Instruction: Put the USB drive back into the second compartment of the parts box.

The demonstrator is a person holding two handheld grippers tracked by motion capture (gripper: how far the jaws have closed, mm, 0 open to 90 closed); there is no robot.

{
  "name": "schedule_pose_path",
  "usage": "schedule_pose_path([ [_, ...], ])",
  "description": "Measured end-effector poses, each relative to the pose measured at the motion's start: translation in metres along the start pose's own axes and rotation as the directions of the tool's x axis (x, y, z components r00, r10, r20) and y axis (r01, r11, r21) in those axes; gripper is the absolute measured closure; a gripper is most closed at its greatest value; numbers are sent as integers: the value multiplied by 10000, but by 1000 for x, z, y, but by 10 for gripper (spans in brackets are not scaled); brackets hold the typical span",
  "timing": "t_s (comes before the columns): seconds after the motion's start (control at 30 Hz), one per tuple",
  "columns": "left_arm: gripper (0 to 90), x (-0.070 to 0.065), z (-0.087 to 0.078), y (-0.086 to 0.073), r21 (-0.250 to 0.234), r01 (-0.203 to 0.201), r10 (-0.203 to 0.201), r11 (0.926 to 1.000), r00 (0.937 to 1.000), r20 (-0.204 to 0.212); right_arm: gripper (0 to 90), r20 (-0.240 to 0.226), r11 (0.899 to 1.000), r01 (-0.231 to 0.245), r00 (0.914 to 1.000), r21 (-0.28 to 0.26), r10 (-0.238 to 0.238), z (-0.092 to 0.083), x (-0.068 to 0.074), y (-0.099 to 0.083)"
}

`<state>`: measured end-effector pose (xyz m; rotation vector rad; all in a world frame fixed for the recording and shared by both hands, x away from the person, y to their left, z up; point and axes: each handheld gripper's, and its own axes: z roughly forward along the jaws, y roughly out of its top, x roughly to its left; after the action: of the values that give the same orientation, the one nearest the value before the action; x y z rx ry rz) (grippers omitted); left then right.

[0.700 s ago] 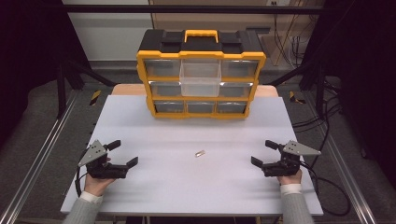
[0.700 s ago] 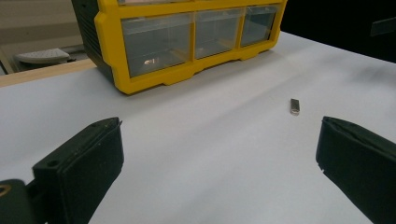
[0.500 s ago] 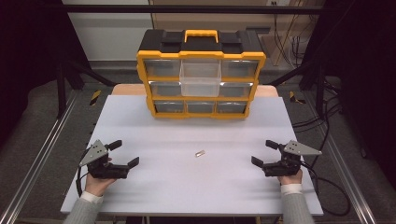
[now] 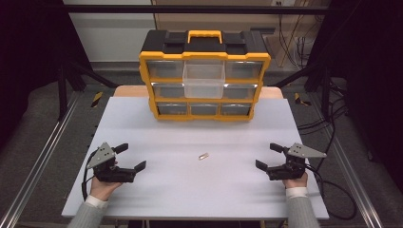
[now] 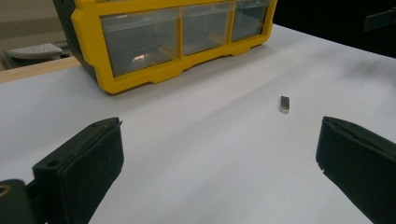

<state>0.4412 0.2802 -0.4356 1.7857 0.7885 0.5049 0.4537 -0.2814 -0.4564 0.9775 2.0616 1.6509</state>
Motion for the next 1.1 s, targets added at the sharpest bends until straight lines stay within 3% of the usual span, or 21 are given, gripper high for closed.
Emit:
schedule_pose_path([
  [0.63, 8, -14, 14, 15, 381, -80, 73, 9992, 9998, 181, 19, -74, 9999, 83, 9999, 65, -82, 0, 0, 0],
  [1.1, 8, -21, 24, 31, 339, -291, 277, 9990, 9988, 414, 19, -129, 9999, 104, 9999, 5, -104, -1, 0, 0],
])
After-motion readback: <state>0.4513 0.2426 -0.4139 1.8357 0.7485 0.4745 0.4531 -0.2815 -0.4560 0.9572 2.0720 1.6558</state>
